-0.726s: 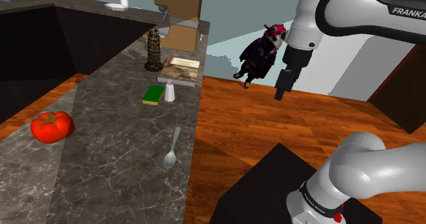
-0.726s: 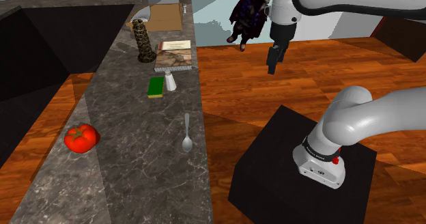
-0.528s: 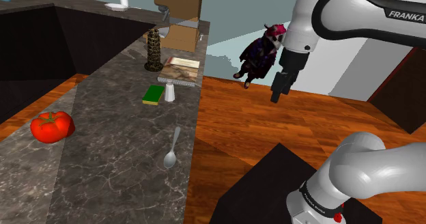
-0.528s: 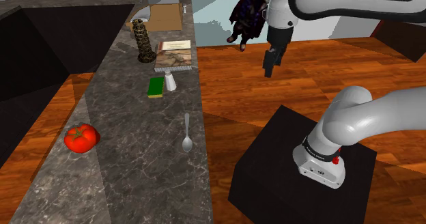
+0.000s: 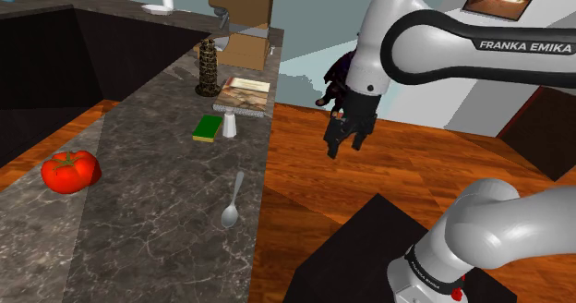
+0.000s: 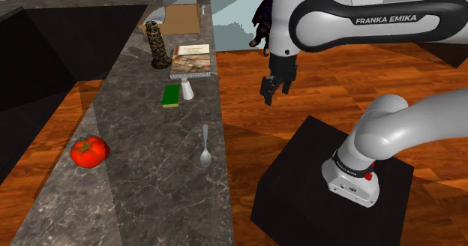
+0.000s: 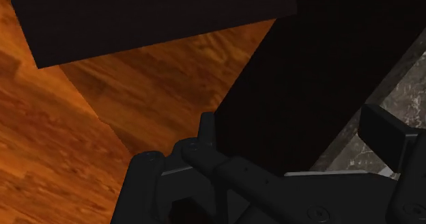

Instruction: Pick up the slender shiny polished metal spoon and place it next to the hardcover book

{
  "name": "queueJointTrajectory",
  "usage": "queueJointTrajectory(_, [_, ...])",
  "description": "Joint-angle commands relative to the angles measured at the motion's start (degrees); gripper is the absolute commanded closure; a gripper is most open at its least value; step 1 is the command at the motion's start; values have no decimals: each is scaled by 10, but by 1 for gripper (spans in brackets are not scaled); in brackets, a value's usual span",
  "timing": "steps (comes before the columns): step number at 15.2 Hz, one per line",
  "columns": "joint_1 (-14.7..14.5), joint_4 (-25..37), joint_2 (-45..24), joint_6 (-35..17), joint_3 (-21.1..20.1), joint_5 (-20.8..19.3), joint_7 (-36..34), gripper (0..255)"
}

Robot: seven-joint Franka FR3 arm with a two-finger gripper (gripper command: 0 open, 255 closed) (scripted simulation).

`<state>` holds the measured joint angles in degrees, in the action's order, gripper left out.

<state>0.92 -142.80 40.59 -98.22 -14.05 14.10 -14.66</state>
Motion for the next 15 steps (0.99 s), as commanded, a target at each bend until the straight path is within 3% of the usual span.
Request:
queueJointTrajectory(1, [1,-2,-23,-33,-25,22,-44,0])
queueJointTrajectory(9, [18,31,-159,-171,-123,76,-210,0])
queueJointTrajectory(15, [42,90,-292,-274,-189,58,-347,0])
